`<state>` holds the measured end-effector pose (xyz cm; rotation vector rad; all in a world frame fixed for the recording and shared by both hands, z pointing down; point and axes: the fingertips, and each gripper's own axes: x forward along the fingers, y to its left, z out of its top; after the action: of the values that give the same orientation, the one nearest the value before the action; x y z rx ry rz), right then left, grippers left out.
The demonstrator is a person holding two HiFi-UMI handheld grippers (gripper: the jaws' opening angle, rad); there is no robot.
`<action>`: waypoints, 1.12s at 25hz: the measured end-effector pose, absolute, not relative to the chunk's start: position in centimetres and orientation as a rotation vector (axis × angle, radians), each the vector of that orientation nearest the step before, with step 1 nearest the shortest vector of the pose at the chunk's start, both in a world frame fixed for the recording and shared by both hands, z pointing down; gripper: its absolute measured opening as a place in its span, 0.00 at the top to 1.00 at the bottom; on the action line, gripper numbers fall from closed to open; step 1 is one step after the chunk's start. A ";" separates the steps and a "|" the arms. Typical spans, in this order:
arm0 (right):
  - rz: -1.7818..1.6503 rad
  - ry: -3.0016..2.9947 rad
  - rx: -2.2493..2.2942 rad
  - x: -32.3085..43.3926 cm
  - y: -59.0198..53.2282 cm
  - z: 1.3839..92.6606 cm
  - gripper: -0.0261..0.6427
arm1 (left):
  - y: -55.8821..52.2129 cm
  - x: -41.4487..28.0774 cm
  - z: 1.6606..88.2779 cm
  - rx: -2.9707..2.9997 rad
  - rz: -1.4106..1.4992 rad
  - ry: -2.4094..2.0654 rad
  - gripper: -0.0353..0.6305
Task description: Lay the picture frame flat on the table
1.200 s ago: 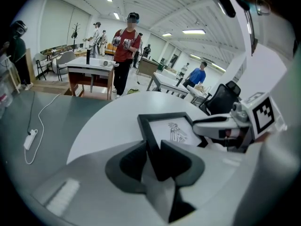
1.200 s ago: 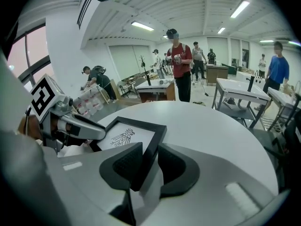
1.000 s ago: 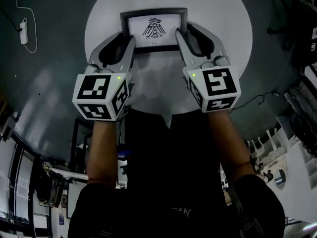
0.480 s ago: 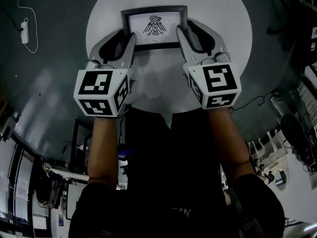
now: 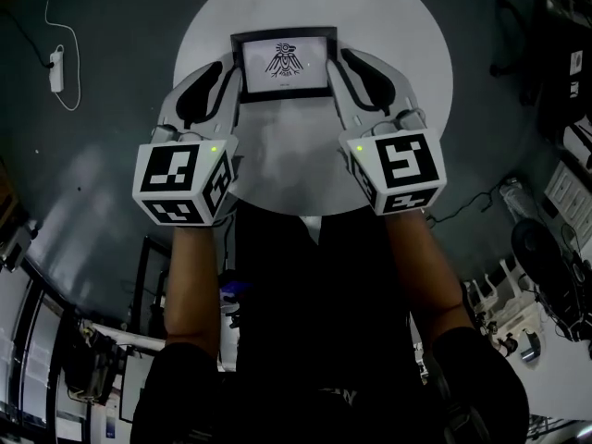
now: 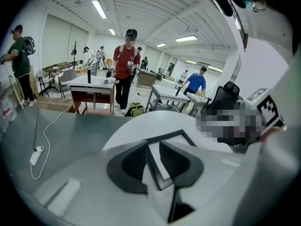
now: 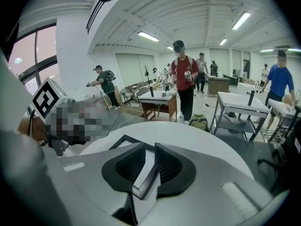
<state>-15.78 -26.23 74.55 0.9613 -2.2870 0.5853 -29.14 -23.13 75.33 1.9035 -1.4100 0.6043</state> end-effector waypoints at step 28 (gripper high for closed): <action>0.331 -2.834 0.871 -12.9 -22.7 33.7 0.96 | -21.0 -21.4 36.2 2.352 0.324 -1.530 0.94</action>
<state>-12.94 -22.74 33.70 0.8713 -2.8339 0.3313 -21.41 -21.03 36.20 2.3523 -1.5302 0.3237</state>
